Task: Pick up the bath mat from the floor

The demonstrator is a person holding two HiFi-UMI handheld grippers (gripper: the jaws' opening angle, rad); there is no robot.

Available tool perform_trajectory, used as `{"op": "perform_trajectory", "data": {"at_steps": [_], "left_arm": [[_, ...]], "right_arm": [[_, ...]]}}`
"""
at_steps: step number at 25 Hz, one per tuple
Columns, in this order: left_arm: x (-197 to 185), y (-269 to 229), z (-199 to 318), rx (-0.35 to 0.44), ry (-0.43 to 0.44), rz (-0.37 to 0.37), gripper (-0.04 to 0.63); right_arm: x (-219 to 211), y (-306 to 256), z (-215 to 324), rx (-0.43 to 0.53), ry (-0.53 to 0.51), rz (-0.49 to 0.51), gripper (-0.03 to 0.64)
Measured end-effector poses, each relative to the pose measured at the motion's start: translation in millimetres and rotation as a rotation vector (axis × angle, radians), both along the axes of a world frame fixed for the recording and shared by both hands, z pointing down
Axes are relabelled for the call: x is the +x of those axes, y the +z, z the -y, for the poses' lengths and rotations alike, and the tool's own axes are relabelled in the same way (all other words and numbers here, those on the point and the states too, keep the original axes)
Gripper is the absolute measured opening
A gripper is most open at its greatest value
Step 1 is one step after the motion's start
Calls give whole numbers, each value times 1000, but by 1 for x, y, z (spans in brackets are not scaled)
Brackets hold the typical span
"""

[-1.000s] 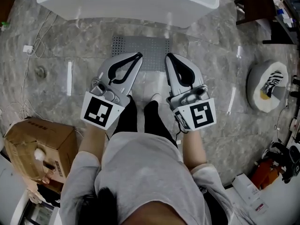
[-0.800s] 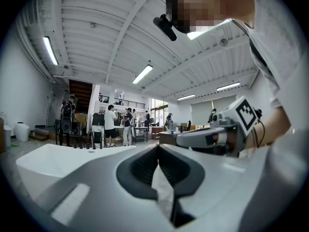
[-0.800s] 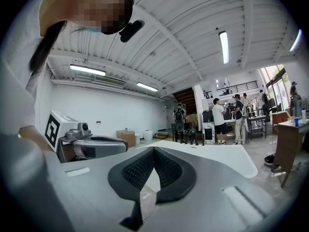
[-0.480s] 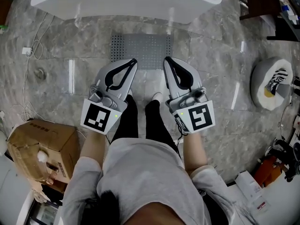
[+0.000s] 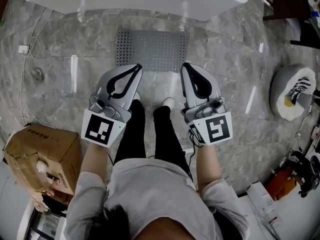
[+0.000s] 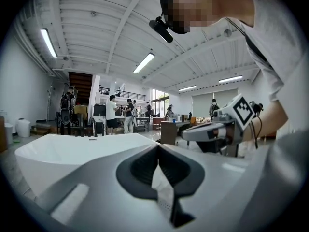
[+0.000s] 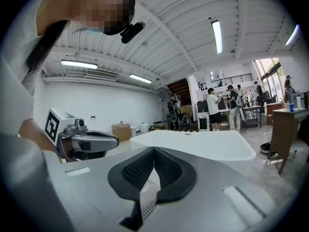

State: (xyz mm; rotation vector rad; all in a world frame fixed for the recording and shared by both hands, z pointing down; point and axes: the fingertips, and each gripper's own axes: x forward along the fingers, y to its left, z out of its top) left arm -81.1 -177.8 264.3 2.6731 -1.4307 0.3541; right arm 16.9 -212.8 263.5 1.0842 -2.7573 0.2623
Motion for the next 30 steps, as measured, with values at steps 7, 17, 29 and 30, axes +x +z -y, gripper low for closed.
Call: {"op": "perform_trajectory", "data": {"at_steps": [7, 17, 29, 30], "left_arm": [[-7, 68, 6, -12, 4, 26, 2], [-6, 185, -3, -18, 16, 45, 2], [-14, 338, -6, 29, -5, 40, 2], [-15, 353, -5, 37, -5, 47, 2]], "right_arm": [[4, 68, 8, -29, 24, -2, 5], [20, 186, 2, -31, 52, -22, 8], [36, 343, 2, 27, 69, -51, 14], [37, 359, 3, 31, 70, -51, 15]]}}
